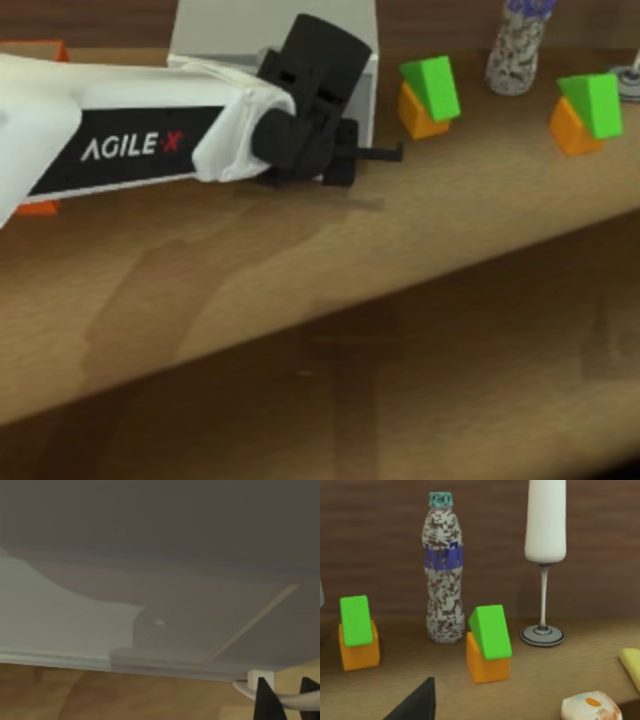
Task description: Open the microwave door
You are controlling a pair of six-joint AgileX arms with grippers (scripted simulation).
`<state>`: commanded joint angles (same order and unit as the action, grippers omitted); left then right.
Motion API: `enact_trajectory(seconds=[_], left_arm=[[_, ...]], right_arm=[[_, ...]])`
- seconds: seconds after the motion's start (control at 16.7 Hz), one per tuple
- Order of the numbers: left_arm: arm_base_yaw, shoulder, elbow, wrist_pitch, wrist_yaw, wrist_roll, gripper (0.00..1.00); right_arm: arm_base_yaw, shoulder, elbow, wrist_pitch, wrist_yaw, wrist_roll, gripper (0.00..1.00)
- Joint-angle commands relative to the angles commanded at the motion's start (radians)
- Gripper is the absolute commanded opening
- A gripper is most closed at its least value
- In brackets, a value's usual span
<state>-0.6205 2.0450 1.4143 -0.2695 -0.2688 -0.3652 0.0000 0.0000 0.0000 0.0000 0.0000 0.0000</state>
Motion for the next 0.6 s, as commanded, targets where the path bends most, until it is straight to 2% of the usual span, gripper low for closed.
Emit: enact_trajectory(seconds=[0.6], left_arm=[[-0.007, 0.001, 0.001, 0.001, 0.008, -0.002, 0.00]], right_arm=[[0.000, 0.000, 0.000, 0.000, 0.000, 0.000, 1.00]])
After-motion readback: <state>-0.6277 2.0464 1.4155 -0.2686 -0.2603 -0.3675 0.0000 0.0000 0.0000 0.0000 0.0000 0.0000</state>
